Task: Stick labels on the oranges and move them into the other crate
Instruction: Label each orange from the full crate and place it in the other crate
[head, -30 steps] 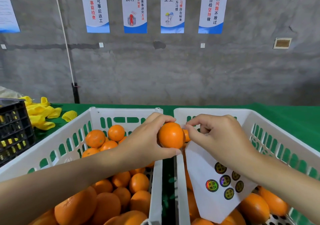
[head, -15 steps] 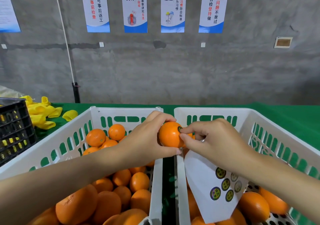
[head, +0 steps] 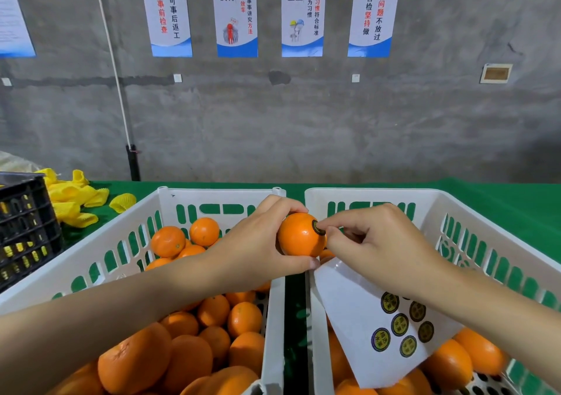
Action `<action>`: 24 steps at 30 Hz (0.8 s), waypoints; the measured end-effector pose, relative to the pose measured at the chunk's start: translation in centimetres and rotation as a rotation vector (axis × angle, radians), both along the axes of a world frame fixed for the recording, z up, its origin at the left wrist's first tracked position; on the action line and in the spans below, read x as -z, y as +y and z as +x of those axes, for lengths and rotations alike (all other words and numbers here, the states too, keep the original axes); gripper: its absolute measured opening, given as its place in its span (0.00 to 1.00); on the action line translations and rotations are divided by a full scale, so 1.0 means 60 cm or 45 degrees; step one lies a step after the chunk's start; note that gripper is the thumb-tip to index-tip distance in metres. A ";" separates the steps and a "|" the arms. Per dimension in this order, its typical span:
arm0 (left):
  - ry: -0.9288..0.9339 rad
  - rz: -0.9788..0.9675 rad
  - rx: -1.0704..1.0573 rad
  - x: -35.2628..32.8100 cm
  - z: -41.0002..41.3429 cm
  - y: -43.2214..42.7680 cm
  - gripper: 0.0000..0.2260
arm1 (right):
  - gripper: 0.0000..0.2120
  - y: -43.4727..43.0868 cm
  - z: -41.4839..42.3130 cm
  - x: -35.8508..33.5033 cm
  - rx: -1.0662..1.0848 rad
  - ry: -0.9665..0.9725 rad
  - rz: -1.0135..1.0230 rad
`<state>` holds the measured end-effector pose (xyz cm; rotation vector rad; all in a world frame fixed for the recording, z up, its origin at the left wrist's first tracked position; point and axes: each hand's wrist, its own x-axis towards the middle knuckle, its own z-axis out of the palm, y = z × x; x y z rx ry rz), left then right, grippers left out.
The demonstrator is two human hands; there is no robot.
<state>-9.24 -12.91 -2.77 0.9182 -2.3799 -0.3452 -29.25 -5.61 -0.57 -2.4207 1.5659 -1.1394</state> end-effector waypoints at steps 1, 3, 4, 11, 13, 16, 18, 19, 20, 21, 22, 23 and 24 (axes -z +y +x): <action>0.000 -0.001 0.002 0.000 0.000 0.000 0.30 | 0.17 0.001 0.001 0.000 -0.016 -0.009 0.008; -0.009 0.001 0.004 0.000 0.000 0.000 0.30 | 0.18 0.000 0.000 -0.001 -0.017 -0.029 0.015; -0.017 0.002 0.005 0.000 0.000 0.000 0.30 | 0.19 -0.001 -0.001 -0.001 -0.005 -0.049 0.019; -0.033 0.017 -0.002 0.000 0.000 0.000 0.30 | 0.17 -0.008 -0.003 0.003 -0.011 -0.089 0.036; -0.034 -0.004 -0.005 0.001 0.001 0.002 0.31 | 0.13 -0.010 -0.005 0.002 -0.017 -0.105 0.011; -0.029 -0.012 0.031 0.001 0.003 0.010 0.32 | 0.11 -0.011 -0.008 -0.007 -0.046 -0.235 -0.026; -0.043 -0.010 0.061 -0.003 0.002 0.017 0.32 | 0.13 -0.009 -0.008 -0.016 -0.072 -0.329 -0.041; -0.057 -0.014 0.071 -0.006 0.001 0.020 0.32 | 0.13 -0.008 -0.009 -0.019 -0.083 -0.364 -0.052; -0.071 -0.013 0.078 -0.010 0.000 0.023 0.33 | 0.13 -0.008 -0.009 -0.020 -0.090 -0.389 -0.059; -0.081 -0.008 0.089 -0.012 0.000 0.025 0.33 | 0.13 -0.007 -0.009 -0.021 -0.091 -0.403 -0.059; -0.084 0.006 0.102 -0.015 -0.001 0.027 0.34 | 0.13 -0.008 -0.009 -0.020 -0.089 -0.409 -0.052; -0.077 0.036 0.120 -0.015 -0.002 0.027 0.35 | 0.13 -0.008 -0.009 -0.019 -0.086 -0.410 -0.042; -0.061 0.085 0.140 -0.014 -0.003 0.027 0.35 | 0.13 -0.009 -0.008 -0.016 -0.083 -0.409 -0.034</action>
